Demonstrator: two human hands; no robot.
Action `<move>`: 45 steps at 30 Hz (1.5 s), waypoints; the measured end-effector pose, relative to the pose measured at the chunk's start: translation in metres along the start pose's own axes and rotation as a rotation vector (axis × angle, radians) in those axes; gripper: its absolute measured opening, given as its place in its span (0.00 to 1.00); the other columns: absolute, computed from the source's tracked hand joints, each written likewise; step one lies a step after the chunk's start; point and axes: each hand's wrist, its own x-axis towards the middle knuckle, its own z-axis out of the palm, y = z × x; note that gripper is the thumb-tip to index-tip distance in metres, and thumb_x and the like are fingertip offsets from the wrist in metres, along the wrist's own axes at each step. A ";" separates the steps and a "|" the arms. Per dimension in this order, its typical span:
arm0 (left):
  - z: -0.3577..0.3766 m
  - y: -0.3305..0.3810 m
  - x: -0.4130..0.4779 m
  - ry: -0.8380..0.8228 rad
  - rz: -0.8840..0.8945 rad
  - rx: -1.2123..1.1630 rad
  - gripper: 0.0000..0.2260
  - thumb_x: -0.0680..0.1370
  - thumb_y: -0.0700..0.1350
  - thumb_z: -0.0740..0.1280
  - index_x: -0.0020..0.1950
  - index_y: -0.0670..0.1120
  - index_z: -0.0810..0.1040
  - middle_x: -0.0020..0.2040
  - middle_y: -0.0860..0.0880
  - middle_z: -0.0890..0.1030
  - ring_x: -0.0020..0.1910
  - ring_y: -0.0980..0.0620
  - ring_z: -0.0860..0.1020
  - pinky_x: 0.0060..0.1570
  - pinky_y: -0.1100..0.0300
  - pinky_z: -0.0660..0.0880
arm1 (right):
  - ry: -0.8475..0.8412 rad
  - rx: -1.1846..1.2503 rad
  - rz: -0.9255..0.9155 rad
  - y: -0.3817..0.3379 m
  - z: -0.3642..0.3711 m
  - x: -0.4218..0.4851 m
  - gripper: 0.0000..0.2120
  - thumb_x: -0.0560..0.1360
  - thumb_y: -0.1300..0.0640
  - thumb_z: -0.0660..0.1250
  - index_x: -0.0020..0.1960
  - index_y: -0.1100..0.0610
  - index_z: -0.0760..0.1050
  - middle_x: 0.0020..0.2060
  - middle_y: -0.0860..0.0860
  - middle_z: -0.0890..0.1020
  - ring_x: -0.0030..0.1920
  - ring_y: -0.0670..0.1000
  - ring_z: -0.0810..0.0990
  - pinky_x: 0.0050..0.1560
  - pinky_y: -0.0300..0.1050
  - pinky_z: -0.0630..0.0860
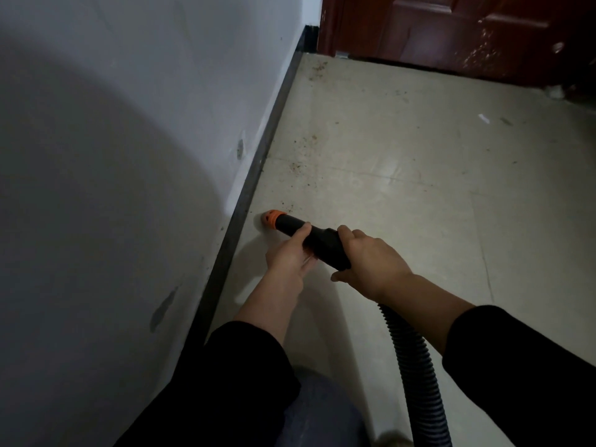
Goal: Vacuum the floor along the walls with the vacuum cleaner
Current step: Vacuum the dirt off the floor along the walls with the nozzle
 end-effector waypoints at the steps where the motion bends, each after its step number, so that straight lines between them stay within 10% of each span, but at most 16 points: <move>1: -0.001 0.001 0.002 0.001 0.002 0.005 0.19 0.77 0.44 0.72 0.65 0.37 0.75 0.51 0.44 0.83 0.37 0.53 0.80 0.25 0.65 0.77 | -0.001 0.001 -0.005 0.000 0.001 0.002 0.30 0.73 0.48 0.73 0.68 0.57 0.62 0.56 0.56 0.76 0.51 0.59 0.79 0.45 0.49 0.74; 45: 0.037 -0.038 0.014 -0.112 0.026 0.028 0.14 0.76 0.46 0.72 0.58 0.41 0.78 0.52 0.43 0.83 0.49 0.50 0.83 0.39 0.61 0.80 | 0.021 -0.057 0.134 0.035 -0.002 -0.024 0.29 0.75 0.49 0.70 0.68 0.58 0.60 0.56 0.56 0.75 0.50 0.58 0.79 0.39 0.46 0.68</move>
